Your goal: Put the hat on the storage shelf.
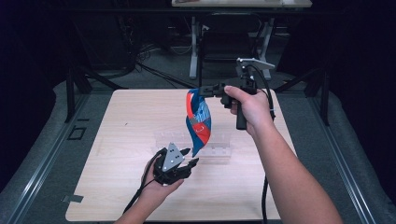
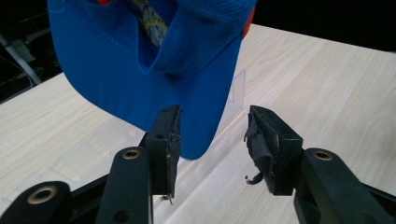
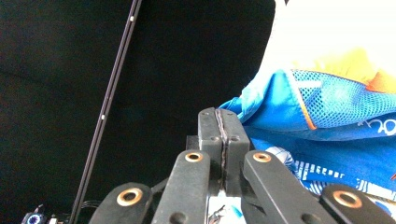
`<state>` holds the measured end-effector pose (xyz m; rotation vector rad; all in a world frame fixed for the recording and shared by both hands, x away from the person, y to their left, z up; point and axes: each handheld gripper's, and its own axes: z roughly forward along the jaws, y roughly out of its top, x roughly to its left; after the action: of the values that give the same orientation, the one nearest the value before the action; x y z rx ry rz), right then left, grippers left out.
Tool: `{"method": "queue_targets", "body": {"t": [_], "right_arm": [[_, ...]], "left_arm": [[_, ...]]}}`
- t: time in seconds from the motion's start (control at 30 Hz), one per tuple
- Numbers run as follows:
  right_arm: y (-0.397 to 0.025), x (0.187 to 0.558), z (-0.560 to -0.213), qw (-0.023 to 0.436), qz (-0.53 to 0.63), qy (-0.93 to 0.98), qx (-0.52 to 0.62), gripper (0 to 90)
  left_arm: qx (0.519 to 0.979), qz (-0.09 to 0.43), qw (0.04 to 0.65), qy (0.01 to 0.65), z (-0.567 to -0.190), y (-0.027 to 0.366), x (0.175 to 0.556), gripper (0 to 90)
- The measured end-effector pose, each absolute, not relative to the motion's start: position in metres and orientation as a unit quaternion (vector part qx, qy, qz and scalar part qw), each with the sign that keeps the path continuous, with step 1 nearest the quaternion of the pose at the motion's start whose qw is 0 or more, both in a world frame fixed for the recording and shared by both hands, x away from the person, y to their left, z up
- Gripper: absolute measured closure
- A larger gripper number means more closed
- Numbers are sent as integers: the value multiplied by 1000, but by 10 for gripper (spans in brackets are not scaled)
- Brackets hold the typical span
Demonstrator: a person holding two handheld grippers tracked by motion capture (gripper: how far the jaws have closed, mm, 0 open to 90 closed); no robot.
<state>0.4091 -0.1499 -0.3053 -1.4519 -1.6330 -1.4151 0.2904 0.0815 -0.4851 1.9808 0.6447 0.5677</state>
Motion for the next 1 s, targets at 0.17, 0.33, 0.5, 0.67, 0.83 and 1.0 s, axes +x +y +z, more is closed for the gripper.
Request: {"method": "queue_targets", "body": {"t": [0.17,0.33,0.5,0.67,0.83,1.0], "right_arm": [[-148,408,-305,265,-525,-605,-537,899],[-147,408,-305,264,-524,-606,-537,899],[-148,408,-305,265,-524,-605,-538,899],[-148,408,-306,264,-525,-605,-538,899],[-147,408,-307,259,-524,-606,-539,899],[-146,409,-308,259,-522,-608,-539,899]], "left_arm": [[810,236,462,273,-486,78,294,650],[813,235,459,270,-487,78,297,748],[819,244,448,263,-488,79,298,834],[820,254,439,266,-487,85,298,878],[817,259,437,273,-487,93,301,887],[810,250,447,286,-488,101,305,888]]}}
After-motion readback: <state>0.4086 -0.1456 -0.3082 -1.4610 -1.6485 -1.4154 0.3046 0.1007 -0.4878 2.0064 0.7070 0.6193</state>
